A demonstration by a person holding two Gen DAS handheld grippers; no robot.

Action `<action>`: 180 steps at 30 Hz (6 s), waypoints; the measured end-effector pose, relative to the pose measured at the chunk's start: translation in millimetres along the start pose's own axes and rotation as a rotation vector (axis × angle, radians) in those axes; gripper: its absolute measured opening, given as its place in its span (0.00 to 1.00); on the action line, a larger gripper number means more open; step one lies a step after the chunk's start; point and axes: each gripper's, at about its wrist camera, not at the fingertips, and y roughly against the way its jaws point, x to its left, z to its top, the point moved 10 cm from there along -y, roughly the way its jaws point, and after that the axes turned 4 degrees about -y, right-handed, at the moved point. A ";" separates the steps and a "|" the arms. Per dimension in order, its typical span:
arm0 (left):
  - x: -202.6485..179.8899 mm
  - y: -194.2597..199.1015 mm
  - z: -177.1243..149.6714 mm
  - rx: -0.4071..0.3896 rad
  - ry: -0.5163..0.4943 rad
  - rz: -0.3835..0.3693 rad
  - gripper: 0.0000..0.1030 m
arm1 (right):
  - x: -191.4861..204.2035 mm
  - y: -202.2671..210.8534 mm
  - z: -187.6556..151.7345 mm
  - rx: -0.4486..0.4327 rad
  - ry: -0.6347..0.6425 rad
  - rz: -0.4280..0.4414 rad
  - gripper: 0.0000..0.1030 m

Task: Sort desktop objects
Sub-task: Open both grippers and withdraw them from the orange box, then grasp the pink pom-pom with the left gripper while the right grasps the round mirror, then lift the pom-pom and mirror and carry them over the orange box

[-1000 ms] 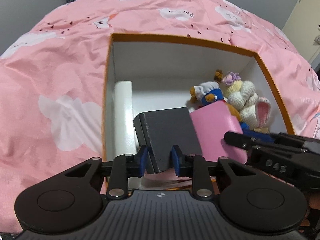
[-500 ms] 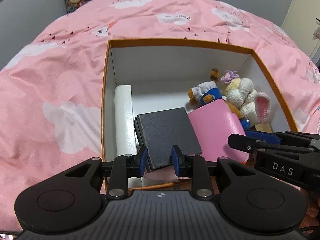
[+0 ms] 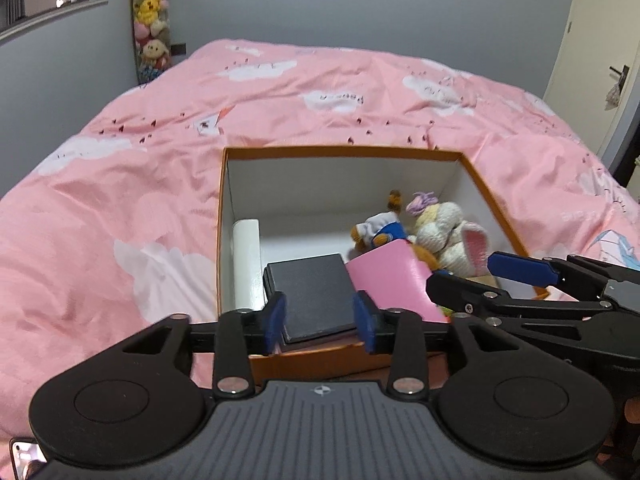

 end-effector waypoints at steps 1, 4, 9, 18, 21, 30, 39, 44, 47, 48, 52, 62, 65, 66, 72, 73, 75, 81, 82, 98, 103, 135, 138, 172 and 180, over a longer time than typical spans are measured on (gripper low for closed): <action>-0.3 4.4 -0.1 -0.013 -0.002 0.009 0.48 | 0.9 3.0 1.1 -0.010 0.002 0.001 0.70; -2.0 15.3 -1.3 -0.046 -0.002 0.013 0.49 | 3.2 14.1 2.7 -0.046 0.011 -0.003 0.77; -5.4 29.8 -7.8 -0.082 -0.002 0.021 0.53 | 7.2 29.8 -2.2 -0.057 0.017 0.005 0.79; -11.1 43.1 -28.4 -0.063 0.013 0.005 0.55 | 13.4 47.3 -20.9 -0.017 0.037 0.019 0.79; -12.3 44.0 -37.4 -0.046 0.018 0.013 0.56 | 15.3 49.1 -31.3 0.027 0.049 0.029 0.80; -23.6 36.5 -71.4 0.076 -0.046 -0.048 0.57 | 10.9 51.1 -64.7 0.127 0.079 0.007 0.81; -30.8 32.4 -92.4 0.149 -0.053 -0.100 0.57 | 1.8 51.6 -91.9 0.210 0.078 -0.004 0.81; -33.1 29.8 -101.8 0.186 -0.059 -0.121 0.57 | -4.9 54.6 -102.4 0.248 0.087 -0.022 0.81; -34.6 29.0 -105.1 0.199 -0.062 -0.129 0.57 | -9.2 55.6 -110.4 0.276 0.105 -0.035 0.80; -34.9 28.6 -106.0 0.202 -0.061 -0.130 0.57 | -10.7 55.7 -113.1 0.285 0.110 -0.040 0.79; -36.2 28.8 -108.7 0.211 -0.066 -0.134 0.57 | -19.7 57.1 -121.8 0.308 0.110 -0.062 0.76; -37.1 30.9 -114.7 0.235 -0.089 -0.155 0.57 | -42.1 63.7 -131.9 0.326 0.075 -0.114 0.71; -39.2 31.7 -118.5 0.247 -0.106 -0.179 0.57 | -44.1 67.5 -134.6 0.324 0.074 -0.113 0.69; -40.4 31.4 -120.5 0.255 -0.114 -0.187 0.57 | -45.4 67.8 -136.2 0.327 0.072 -0.115 0.67; -45.3 25.8 -130.6 0.289 -0.122 -0.221 0.60 | -51.6 66.3 -140.4 0.334 0.043 -0.107 0.62; -45.4 23.9 -132.6 0.295 -0.122 -0.219 0.60 | -52.0 65.9 -141.0 0.335 0.039 -0.106 0.62; -46.6 19.9 -135.1 0.302 -0.105 -0.233 0.60 | -53.0 63.7 -141.3 0.334 0.027 -0.098 0.62; -55.3 6.6 -137.4 0.322 -0.030 -0.272 0.64 | -56.6 50.9 -136.5 0.334 0.001 -0.068 0.61; -59.4 3.7 -139.0 0.333 -0.034 -0.278 0.64 | -56.5 48.0 -136.0 0.336 -0.001 -0.061 0.61; -80.9 -37.6 -165.7 0.444 -0.085 -0.210 0.65 | -71.0 2.8 -147.0 0.431 0.007 -0.056 0.51; -77.9 -40.4 -170.0 0.455 -0.090 -0.198 0.58 | -73.2 -8.3 -151.4 0.455 -0.019 -0.038 0.57; -52.0 -53.2 -155.0 0.374 0.003 -0.186 0.56 | -15.7 7.3 -158.9 0.470 0.030 0.134 0.23; -50.0 -56.7 -154.3 0.378 0.014 -0.186 0.56 | -14.5 5.3 -157.7 0.466 -0.001 0.162 0.23; -44.9 -61.9 -157.6 0.374 0.067 -0.200 0.56 | -13.0 2.6 -144.3 0.384 0.069 0.077 0.17; -46.9 -52.9 -155.8 0.330 0.051 -0.196 0.49 | -16.8 7.6 -146.0 0.380 0.026 0.068 0.15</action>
